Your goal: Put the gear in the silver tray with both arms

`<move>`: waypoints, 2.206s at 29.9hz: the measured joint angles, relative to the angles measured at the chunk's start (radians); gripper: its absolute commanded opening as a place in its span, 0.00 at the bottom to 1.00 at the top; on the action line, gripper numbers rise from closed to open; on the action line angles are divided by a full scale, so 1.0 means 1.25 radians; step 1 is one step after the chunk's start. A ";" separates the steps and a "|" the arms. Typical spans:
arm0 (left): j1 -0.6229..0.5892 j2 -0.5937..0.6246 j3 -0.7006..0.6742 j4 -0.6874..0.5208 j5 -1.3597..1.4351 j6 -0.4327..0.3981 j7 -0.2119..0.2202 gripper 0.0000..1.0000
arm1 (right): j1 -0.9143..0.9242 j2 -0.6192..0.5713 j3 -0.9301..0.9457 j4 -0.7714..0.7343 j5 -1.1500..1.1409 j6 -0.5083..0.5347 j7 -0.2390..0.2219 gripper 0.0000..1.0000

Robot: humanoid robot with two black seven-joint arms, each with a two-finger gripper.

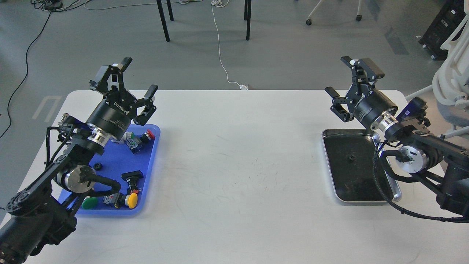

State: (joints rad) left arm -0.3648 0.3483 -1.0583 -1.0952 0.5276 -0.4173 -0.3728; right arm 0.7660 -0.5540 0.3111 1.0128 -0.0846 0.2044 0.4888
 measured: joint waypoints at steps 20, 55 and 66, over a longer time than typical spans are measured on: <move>0.007 -0.006 0.002 -0.007 0.006 -0.001 0.000 0.98 | -0.062 0.023 0.038 0.001 0.004 0.005 0.000 0.97; -0.049 0.153 0.130 -0.119 0.564 -0.004 -0.069 0.98 | -0.097 0.042 0.078 -0.003 0.006 0.006 0.000 0.97; -0.227 0.425 0.384 -0.122 0.983 -0.001 -0.093 0.98 | -0.109 0.043 0.079 0.000 0.005 0.006 0.000 0.97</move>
State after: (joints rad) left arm -0.6487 0.8798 -0.5787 -1.2476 1.7568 -0.4189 -0.4891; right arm 0.6292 -0.4999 0.4097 1.0125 -0.0782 0.2118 0.4887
